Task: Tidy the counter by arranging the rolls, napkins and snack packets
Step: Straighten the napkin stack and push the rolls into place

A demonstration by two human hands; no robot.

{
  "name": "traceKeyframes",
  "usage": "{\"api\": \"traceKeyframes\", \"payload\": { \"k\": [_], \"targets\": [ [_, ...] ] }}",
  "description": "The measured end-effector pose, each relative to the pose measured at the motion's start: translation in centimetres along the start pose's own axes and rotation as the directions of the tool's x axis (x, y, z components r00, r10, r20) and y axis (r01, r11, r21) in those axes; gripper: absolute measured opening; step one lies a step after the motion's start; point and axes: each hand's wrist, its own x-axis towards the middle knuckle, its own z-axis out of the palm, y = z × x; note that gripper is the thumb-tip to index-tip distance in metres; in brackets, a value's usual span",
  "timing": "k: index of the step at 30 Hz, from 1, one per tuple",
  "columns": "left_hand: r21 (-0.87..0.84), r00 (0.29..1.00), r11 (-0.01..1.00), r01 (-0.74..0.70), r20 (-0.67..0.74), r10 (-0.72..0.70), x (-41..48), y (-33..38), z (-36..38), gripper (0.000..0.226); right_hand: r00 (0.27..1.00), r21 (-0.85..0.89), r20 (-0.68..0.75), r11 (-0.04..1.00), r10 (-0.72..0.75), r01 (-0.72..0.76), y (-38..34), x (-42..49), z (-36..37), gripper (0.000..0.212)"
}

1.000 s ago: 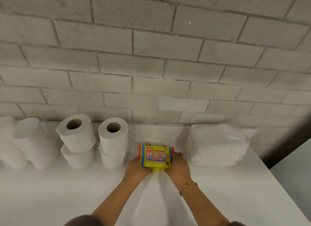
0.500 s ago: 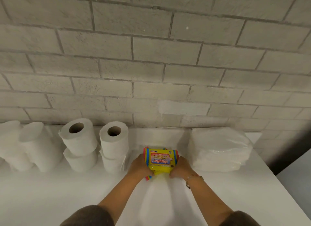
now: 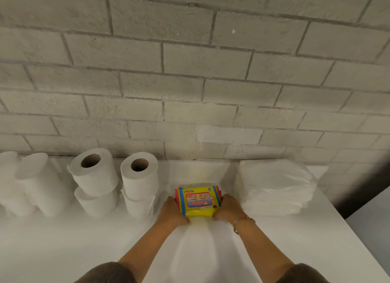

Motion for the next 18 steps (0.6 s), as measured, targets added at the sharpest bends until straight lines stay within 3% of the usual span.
{"api": "traceKeyframes", "payload": {
  "k": [3,8,13,18],
  "targets": [
    [0.118,0.997,0.991,-0.058,0.066,0.050,0.4,0.2,-0.7,0.080,0.999,-0.032,0.031,0.999,0.033,-0.032,-0.1,-0.2,0.2,0.058],
    [0.200,0.975,0.970,-0.138,0.197,0.098,0.8,1.0,-0.9,0.066,0.999,-0.008,0.021,0.999,0.035,-0.035,-0.7,-0.3,1.3,0.052],
    [0.212,0.984,0.967,-0.143,0.133,0.116,1.1,1.2,-0.4,0.049,0.996,0.061,-0.081,0.998,0.037,-0.032,-0.8,-0.2,1.8,0.041],
    [0.273,0.992,0.956,-0.103,0.103,0.078,1.3,1.4,-0.2,0.053,0.999,-0.016,-0.038,1.000,0.008,-0.009,-0.4,0.3,1.0,0.041]
  ]
}}
